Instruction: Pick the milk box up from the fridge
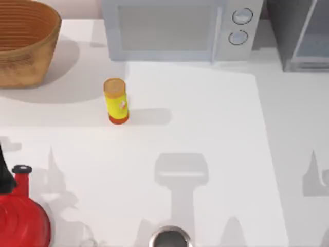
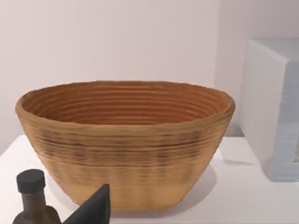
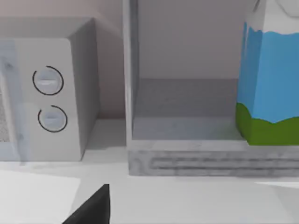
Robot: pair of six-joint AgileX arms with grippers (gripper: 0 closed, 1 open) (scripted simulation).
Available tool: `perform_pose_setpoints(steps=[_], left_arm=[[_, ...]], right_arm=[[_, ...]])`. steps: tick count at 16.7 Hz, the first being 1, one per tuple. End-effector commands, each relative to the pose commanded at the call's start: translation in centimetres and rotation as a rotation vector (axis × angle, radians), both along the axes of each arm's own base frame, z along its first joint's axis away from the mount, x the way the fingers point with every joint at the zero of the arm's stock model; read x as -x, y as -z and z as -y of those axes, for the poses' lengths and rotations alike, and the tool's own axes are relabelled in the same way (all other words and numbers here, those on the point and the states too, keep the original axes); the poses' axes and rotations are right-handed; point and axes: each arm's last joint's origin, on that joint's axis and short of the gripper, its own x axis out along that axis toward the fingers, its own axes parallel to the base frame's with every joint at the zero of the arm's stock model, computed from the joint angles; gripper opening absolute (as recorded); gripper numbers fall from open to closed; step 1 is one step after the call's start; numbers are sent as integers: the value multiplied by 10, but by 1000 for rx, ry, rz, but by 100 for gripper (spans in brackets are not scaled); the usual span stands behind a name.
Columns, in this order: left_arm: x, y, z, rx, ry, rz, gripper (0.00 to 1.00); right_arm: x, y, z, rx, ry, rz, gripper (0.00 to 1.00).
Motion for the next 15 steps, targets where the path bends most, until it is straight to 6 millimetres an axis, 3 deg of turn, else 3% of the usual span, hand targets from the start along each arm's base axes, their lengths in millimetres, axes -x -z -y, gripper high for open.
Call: perform_pose_setpoints(steps=[8,12,15], left_arm=[[0,0,0,0,0,0,100],[0,0,0,0,0,0,100],[0,0,0,0,0,0,100]], right_arm=[[-13,-16,7,9,1,43,100],[-38,-24,21,18,4,54,100],[-61,-14,37,12,5,19,100]])
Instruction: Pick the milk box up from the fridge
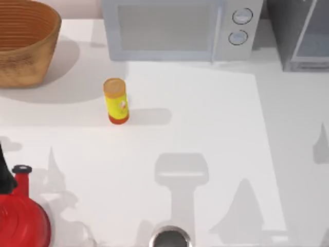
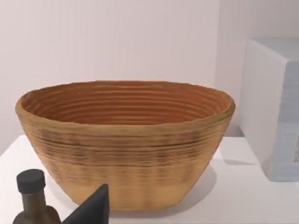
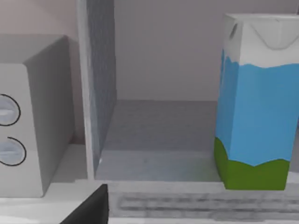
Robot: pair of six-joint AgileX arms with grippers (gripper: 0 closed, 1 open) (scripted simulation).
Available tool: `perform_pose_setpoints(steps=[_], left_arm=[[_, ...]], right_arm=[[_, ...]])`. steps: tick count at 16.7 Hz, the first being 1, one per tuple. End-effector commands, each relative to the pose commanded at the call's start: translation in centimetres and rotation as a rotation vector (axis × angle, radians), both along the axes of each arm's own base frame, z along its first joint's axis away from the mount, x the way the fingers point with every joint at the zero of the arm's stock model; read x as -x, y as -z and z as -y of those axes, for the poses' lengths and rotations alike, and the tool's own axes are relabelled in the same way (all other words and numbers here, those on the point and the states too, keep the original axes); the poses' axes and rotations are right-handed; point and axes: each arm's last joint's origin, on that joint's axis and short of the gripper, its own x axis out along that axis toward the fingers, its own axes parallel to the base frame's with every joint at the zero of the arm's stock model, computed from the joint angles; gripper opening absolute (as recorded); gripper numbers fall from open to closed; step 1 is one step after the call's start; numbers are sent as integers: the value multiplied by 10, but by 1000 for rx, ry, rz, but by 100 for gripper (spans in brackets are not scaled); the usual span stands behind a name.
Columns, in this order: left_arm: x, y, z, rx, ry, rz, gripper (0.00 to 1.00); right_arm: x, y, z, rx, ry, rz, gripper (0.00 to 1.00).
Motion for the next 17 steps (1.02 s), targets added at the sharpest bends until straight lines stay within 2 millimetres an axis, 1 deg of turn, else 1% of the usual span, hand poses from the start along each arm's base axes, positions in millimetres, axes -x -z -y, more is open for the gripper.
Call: perform_pose_setpoints(steps=[4,7,9,13,17], left_arm=[[0,0,0,0,0,0,100],[0,0,0,0,0,0,100],[0,0,0,0,0,0,100],[0,0,0,0,0,0,100],[0,0,0,0,0,0,100]], right_arm=[[-23,27,25,-23,-1,-55,100],[-32,45,43,-31,-3,-60,100],[-35,54,52,-27,-3,-48,100],[-38,63,63,-14,-5,-21,100],[-38,64,64,-12,-5,-19,100]])
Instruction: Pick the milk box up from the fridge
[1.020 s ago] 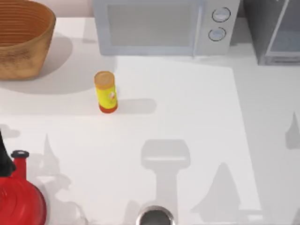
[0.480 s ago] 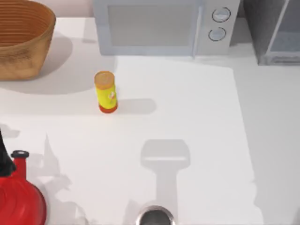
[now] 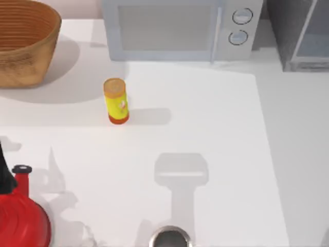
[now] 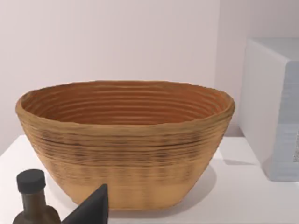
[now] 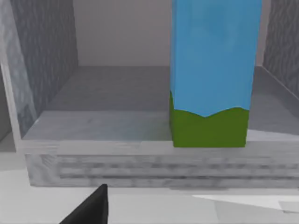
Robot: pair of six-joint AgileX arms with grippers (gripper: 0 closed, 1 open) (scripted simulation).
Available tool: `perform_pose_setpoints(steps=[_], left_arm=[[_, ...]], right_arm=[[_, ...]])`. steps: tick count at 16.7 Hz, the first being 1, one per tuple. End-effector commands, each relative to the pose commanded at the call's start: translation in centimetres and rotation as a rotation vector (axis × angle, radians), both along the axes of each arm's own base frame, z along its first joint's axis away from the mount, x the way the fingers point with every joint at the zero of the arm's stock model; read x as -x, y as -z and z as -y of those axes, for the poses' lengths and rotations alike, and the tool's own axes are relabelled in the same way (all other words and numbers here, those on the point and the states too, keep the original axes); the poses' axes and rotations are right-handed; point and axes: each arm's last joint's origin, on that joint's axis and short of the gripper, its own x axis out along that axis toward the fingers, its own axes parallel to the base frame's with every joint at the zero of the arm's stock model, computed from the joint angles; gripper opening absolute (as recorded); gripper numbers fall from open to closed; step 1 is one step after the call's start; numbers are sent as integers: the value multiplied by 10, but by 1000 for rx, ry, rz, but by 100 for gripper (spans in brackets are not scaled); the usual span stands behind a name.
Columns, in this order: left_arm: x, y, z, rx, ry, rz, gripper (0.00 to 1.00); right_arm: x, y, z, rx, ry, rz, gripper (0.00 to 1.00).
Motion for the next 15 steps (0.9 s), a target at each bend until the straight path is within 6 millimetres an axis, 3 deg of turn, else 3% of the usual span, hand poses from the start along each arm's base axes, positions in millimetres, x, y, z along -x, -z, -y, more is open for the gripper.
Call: perform_pose_setpoints(steps=[3,5,7,12,15], left_arm=[[0,0,0,0,0,0,100],[0,0,0,0,0,0,100],[0,0,0,0,0,0,100],[0,0,0,0,0,0,100],[0,0,0,0,0,0,100]], right_arm=[[-3,1,0,-3,-4,-6,100],[-18,3,3,-5,-5,-11,100],[-43,3,9,-4,-5,-12,100],[-131,-5,22,12,4,19,100],[-165,-8,19,10,8,10,100]])
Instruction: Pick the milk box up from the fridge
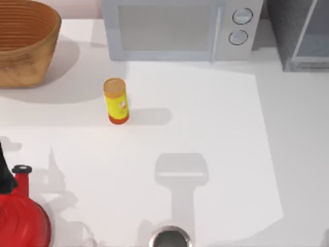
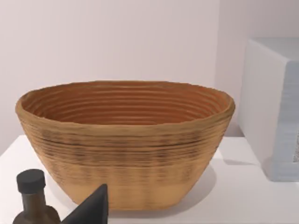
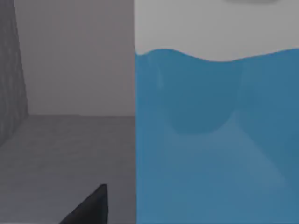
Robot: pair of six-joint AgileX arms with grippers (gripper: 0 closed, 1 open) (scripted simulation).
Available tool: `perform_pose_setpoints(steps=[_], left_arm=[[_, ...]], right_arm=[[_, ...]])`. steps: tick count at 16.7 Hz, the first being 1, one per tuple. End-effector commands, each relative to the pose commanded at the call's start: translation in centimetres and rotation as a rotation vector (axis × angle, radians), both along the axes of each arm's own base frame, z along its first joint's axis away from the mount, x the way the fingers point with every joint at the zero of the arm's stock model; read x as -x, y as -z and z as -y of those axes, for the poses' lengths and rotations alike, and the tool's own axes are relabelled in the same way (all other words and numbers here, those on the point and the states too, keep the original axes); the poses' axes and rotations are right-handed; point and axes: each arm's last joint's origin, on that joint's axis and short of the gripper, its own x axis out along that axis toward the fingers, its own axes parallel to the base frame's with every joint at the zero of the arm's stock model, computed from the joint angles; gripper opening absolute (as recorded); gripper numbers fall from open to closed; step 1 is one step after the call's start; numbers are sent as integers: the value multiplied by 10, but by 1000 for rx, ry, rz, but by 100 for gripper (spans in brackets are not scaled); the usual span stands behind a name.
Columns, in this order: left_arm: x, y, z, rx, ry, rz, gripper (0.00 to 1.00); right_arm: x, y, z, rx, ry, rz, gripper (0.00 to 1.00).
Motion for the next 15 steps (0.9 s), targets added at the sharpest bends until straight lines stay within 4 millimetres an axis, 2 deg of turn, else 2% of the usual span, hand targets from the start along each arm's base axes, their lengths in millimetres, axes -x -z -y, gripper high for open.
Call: perform_pose_setpoints(steps=[2,8,15], left_arm=[[0,0,0,0,0,0,100],[0,0,0,0,0,0,100],[0,0,0,0,0,0,100]], right_arm=[[-10,0,-3,-2,2,-9,100],[-13,1,-2,-3,3,-12,100],[-67,0,-2,-1,2,-7,100]])
